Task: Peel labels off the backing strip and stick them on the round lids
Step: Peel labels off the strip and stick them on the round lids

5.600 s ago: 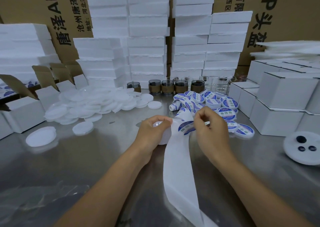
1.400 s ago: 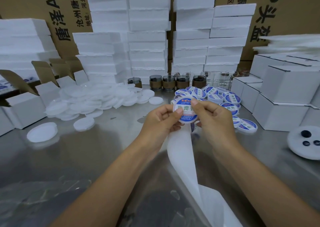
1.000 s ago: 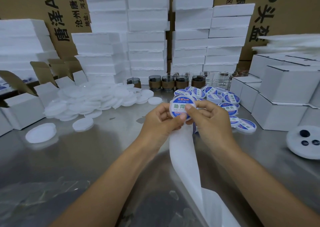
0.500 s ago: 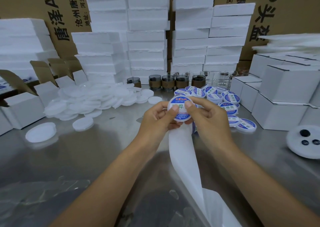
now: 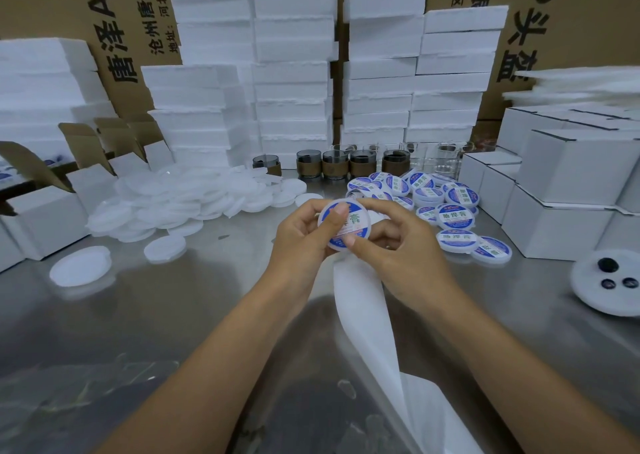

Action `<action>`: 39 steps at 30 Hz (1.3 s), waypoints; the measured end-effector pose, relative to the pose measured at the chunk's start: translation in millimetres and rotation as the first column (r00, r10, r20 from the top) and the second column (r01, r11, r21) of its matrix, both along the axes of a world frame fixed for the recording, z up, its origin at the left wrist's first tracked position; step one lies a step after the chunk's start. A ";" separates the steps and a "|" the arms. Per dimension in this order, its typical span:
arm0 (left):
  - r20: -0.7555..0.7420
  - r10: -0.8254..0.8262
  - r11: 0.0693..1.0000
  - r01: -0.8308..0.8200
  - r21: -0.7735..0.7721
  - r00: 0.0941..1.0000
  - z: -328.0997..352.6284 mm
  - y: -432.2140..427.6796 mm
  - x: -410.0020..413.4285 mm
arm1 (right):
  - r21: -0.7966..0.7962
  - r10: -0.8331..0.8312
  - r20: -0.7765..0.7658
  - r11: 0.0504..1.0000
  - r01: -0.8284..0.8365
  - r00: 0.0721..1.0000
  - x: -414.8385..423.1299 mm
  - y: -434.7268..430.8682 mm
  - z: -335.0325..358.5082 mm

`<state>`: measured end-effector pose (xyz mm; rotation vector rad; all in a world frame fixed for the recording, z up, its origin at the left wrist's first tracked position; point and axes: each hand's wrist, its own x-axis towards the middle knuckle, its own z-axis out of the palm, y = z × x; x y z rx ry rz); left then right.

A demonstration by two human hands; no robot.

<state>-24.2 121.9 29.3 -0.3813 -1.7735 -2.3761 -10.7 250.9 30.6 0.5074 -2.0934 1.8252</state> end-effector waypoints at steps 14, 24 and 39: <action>0.024 0.003 0.995 -0.001 -0.095 1.000 -3.4 1.7 -2.5 | -0.140 -0.091 0.052 0.985 0.097 0.995 -0.8 3.4 5.3; 0.111 0.111 0.993 -0.114 0.018 0.988 -6.5 -7.2 -8.5 | -0.295 -0.391 0.412 0.797 0.526 0.823 -32.6 52.1 -5.0; 0.162 0.196 0.980 -0.200 0.008 0.967 -9.8 -15.8 -6.2 | 0.109 -0.671 0.326 0.727 0.678 0.667 -30.3 55.7 -10.0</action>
